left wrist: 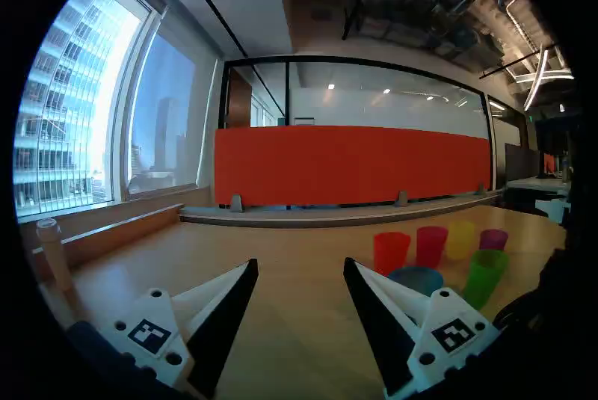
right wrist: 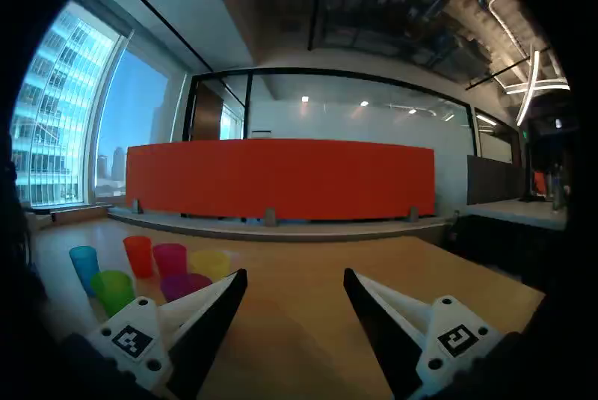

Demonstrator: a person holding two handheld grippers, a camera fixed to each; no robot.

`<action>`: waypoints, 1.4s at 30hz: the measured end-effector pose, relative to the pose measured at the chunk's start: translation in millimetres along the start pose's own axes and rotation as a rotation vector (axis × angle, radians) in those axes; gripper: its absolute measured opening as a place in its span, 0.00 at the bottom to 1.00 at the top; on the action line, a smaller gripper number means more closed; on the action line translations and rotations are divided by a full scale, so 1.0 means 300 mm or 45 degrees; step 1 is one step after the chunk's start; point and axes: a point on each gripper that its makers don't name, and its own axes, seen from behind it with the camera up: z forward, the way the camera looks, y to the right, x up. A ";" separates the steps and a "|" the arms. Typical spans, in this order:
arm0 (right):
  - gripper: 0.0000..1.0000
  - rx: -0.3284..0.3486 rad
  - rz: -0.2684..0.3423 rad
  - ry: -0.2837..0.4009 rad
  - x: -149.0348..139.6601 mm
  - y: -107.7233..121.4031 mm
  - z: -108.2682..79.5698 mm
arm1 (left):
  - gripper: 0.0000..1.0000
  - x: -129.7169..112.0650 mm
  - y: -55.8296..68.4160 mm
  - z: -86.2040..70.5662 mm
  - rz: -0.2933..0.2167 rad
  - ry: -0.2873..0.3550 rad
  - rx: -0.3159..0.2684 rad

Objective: Pour water

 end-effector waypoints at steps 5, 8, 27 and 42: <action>1.00 -0.002 -0.001 0.003 -0.005 0.001 0.005 | 0.85 0.001 -0.002 0.000 0.000 0.000 0.000; 1.00 -0.001 -0.001 0.001 -0.005 0.000 0.006 | 0.85 0.000 -0.002 0.000 0.000 0.000 0.000; 1.00 -0.002 0.024 -0.014 -0.013 0.007 -0.001 | 0.85 -0.001 -0.002 0.001 0.000 0.000 0.000; 1.00 -0.004 0.026 -0.014 -0.015 0.015 -0.008 | 0.85 0.000 -0.002 -0.002 0.000 0.000 0.000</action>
